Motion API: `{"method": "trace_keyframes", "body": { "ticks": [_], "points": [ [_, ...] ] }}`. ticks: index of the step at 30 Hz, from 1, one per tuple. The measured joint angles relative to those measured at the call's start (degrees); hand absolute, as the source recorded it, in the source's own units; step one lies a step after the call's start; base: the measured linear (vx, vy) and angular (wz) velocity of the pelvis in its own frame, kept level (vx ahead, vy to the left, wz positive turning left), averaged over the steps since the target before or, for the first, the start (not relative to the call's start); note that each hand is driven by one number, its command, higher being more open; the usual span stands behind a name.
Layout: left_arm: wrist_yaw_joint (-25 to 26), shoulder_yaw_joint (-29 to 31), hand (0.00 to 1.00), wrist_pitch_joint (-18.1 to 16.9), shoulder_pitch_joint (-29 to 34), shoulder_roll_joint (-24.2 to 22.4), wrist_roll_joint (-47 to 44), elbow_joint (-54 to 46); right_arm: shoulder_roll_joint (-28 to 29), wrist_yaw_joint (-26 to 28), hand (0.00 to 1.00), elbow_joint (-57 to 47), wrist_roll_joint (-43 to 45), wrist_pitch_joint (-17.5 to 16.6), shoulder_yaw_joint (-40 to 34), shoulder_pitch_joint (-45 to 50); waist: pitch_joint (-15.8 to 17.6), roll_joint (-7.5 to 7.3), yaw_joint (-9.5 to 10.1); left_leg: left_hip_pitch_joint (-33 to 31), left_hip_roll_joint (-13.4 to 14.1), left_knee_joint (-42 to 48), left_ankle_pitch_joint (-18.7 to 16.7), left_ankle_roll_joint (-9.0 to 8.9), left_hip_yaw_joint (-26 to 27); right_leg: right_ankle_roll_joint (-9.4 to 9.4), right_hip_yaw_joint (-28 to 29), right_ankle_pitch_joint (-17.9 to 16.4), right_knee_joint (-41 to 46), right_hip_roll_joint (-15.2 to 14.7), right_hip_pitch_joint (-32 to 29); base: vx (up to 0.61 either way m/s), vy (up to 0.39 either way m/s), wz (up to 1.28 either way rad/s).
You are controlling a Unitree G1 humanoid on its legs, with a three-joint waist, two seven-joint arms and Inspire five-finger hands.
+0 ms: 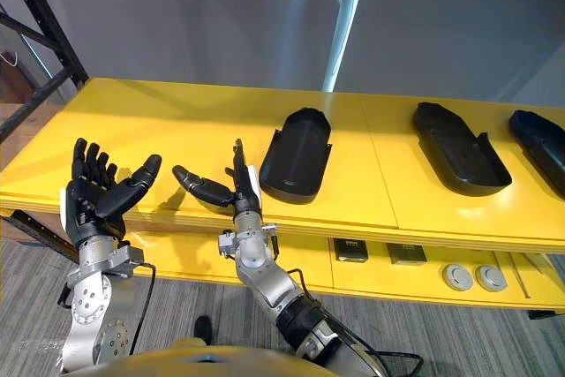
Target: Walk over and take three plastic housings, then place them on the shelf
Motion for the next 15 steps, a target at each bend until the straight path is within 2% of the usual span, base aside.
{"method": "trace_keyframes", "body": {
  "ticks": [15],
  "points": [
    [0.0,-2.94,1.0,0.13,0.01,0.03,-0.35,0.93,0.12,-2.09,1.0,-0.27,-2.16,1.35,-3.24,0.97,0.15,0.24,-0.29,0.51,0.04,0.01,-0.06,-0.05,0.77,0.13,0.68,0.1,0.05,-0.1,0.04,0.0,0.0,-0.01]
  ]
}}
